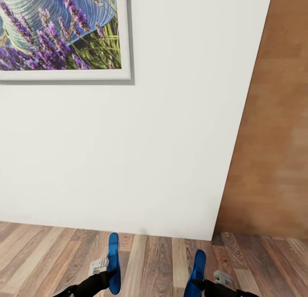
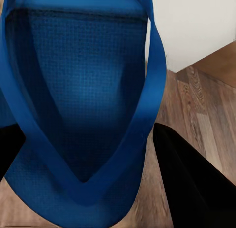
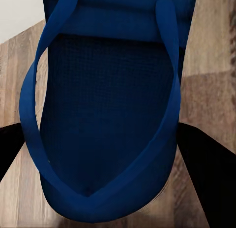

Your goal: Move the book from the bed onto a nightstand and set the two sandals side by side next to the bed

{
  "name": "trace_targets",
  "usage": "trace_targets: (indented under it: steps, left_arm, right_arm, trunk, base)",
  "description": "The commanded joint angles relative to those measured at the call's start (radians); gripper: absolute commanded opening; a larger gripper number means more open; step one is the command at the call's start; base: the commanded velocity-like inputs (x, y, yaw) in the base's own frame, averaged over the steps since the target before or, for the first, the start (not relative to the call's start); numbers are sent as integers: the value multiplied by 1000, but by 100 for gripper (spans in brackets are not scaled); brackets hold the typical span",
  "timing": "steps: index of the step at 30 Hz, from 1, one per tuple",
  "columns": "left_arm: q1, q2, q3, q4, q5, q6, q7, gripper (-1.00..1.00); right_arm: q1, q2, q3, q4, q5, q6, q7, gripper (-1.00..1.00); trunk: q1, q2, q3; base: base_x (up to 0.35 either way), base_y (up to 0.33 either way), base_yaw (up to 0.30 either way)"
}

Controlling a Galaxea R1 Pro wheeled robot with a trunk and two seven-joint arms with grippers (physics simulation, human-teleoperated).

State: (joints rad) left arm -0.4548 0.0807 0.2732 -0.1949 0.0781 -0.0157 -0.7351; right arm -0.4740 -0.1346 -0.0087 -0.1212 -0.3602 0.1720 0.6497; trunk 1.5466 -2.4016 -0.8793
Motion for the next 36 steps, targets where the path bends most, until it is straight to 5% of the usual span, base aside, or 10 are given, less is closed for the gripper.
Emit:
trace_targets:
  steps: [1, 36]
  left_arm:
    - [-1, 0, -3, 2, 8, -3, -3, -100]
    - [-2, -1, -3, 2, 8, -3, -3, -100]
  right_arm:
    - [0, 0, -2, -2, -10, 11, 2, -100]
    - [0, 0, -2, 0, -10, -24, 2, -100]
  trunk:
    - [0, 0, -1]
    - [0, 0, -1]
  base:
    - [0, 0, 292]
    - [0, 0, 292]
